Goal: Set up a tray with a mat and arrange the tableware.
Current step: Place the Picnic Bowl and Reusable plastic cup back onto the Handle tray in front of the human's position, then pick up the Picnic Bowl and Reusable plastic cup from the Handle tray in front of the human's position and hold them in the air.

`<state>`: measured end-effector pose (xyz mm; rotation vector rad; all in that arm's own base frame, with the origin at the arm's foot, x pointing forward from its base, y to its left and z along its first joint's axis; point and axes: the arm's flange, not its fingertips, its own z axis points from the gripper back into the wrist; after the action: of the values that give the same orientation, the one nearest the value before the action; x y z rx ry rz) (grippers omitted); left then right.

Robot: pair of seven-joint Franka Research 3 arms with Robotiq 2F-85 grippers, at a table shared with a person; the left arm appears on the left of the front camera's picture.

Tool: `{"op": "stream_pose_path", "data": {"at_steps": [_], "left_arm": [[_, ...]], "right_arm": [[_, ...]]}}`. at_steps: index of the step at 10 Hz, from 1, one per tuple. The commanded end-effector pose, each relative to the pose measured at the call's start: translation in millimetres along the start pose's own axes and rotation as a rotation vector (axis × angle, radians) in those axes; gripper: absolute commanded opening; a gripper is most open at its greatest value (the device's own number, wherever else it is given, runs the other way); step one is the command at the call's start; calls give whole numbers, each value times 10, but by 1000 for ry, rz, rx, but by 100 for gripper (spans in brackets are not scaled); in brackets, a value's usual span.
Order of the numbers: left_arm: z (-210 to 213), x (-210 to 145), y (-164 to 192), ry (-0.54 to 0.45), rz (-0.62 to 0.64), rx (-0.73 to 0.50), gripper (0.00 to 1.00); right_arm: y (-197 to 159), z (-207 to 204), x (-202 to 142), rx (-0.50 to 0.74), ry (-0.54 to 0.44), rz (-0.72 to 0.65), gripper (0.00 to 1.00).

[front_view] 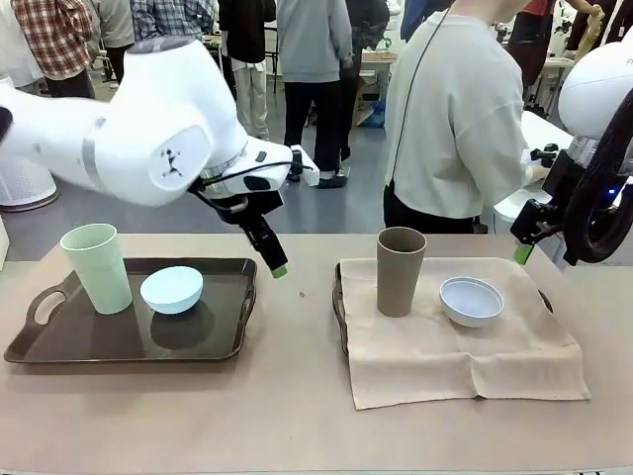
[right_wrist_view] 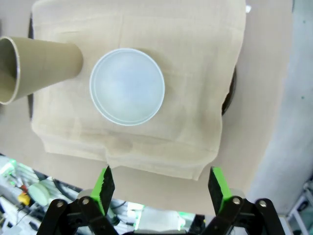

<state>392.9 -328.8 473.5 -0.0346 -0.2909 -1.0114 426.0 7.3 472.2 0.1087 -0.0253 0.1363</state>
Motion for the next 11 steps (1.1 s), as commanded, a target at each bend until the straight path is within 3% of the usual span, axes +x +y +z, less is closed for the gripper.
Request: {"op": "stream_pose_path", "data": {"at_steps": [1,4,6,7,11], "left_arm": [[256,371,-219,101,128,-146,100],[350,512,-236,133,239,-182,100],[356,550,-223,119,300,-121,100],[372,495,-245,132,218,-178,100],[372,495,-245,132,218,-178,100]], "right_arm": [[36,38,57,-16,15,-24,99],[-38,-10,261,-5,55,-19,99],[11,10,66,-1,3,-3,99],[11,10,66,-1,3,-3,99],[11,10,66,-1,3,-3,99]]}}
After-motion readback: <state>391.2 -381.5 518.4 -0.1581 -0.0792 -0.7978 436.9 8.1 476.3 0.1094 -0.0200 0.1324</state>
